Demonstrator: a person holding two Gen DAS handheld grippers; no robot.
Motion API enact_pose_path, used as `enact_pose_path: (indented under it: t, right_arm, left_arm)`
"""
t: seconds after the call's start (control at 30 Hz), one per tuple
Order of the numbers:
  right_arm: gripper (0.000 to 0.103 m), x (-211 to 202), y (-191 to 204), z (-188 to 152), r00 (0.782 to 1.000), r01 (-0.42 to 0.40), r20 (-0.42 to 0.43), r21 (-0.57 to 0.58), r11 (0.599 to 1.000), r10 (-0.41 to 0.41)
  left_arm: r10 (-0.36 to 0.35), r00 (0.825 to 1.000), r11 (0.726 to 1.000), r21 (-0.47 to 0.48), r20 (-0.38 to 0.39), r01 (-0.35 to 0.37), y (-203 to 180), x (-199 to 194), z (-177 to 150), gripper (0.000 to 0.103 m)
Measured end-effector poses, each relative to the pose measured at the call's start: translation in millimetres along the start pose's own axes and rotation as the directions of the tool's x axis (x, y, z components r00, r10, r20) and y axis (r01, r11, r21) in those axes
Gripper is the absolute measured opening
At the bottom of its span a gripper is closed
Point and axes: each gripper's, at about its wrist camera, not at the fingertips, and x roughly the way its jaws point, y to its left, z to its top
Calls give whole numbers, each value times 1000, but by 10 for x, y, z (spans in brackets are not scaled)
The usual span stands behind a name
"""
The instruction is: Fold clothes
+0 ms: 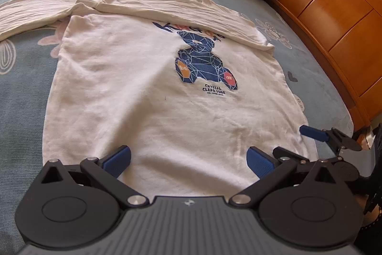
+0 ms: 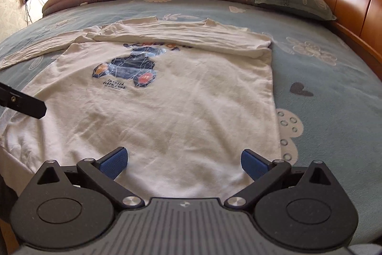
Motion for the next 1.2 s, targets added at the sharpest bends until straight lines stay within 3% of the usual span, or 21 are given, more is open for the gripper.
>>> enact_pose_path:
  t: [0.17, 0.4, 0.57, 0.63, 0.8, 0.97, 1.03, 1.07, 1.17, 1.2]
  right_arm:
    - [103, -25, -263, 345, 979, 172, 115, -36, 984, -167]
    - [103, 609, -992, 942, 955, 270, 81, 153, 951, -284]
    - [103, 1201, -1146, 1267, 946, 300, 68, 176, 937, -316]
    - [103, 1401, -1191, 1284, 932, 353, 31, 155, 923, -362]
    - [103, 1307, -1385, 1040, 953, 299, -23, 254, 920, -304]
    - [103, 1229, -1143, 1249, 926, 336, 131, 144, 931, -354]
    - [103, 1354, -1061, 1334, 933, 330, 123, 83, 940, -339]
    - [103, 1471, -1036, 1329, 926, 366, 89, 40, 930, -368]
    - [103, 1516, -1189, 1265, 922, 379, 53, 72, 922, -383]
    - [103, 1483, -1257, 1276, 900, 428, 44, 94, 899, -433]
  left_arm:
    - [70, 995, 997, 5, 76, -70, -52, -110, 33, 102]
    - [116, 986, 993, 1, 120, -117, -117, -4, 188, 102]
    - [105, 988, 993, 35, 112, -109, -166, 172, 261, 102]
    - [104, 989, 993, 53, 110, -110, -178, 240, 293, 102]
    - [99, 988, 992, 62, 121, -107, -159, 425, 331, 102]
    - [113, 984, 986, 104, 137, -127, -195, 476, 336, 102]
    - [113, 984, 985, 117, 135, -129, -197, 478, 334, 102]
    - [113, 985, 984, 123, 134, -129, -198, 478, 333, 102]
    - [110, 985, 985, 115, 135, -126, -189, 470, 337, 102]
    - [109, 985, 986, 112, 134, -125, -184, 468, 339, 102]
